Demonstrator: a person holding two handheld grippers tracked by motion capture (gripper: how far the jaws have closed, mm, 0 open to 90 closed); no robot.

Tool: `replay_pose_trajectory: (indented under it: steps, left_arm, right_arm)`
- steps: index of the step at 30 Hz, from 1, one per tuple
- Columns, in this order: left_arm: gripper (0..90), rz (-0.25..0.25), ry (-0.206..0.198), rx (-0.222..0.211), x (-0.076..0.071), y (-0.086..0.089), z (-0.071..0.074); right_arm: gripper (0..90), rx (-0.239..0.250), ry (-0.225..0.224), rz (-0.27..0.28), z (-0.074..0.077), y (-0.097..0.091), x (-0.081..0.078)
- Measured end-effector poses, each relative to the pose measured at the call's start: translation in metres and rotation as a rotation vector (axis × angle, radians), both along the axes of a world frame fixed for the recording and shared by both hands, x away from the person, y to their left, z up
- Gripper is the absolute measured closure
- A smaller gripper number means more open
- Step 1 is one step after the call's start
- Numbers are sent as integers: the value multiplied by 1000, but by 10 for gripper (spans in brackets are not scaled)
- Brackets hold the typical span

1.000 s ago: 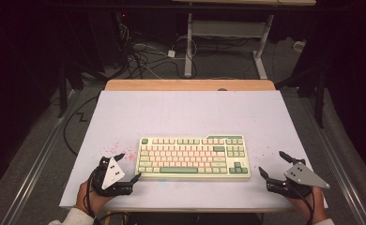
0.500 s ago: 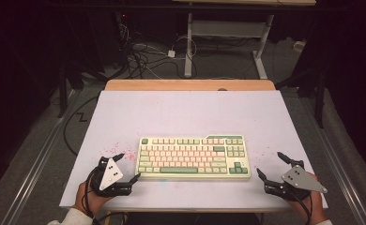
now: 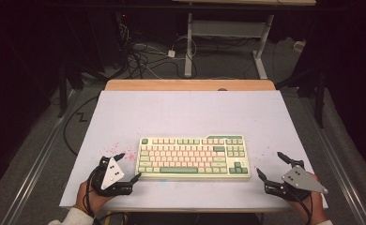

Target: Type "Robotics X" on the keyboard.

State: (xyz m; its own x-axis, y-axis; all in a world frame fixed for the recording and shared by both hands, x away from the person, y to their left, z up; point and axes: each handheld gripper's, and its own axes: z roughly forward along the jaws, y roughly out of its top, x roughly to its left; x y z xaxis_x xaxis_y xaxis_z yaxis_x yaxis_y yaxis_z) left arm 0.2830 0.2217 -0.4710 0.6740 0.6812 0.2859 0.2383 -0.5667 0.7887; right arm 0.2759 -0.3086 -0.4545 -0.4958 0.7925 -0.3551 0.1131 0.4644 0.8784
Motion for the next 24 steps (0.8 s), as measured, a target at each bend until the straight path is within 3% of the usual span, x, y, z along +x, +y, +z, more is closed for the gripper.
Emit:
replay_pose_trajectory:
  steps: [15,24]
  left_arm:
    - [145,15,2,-14,3,3,1]
    - [145,10,13,-1,7,-1,-1]
  right_arm:
    - [158,-2,2,0,-1,-1,2]
    - [158,-7,20,-5,-2,-3,4]
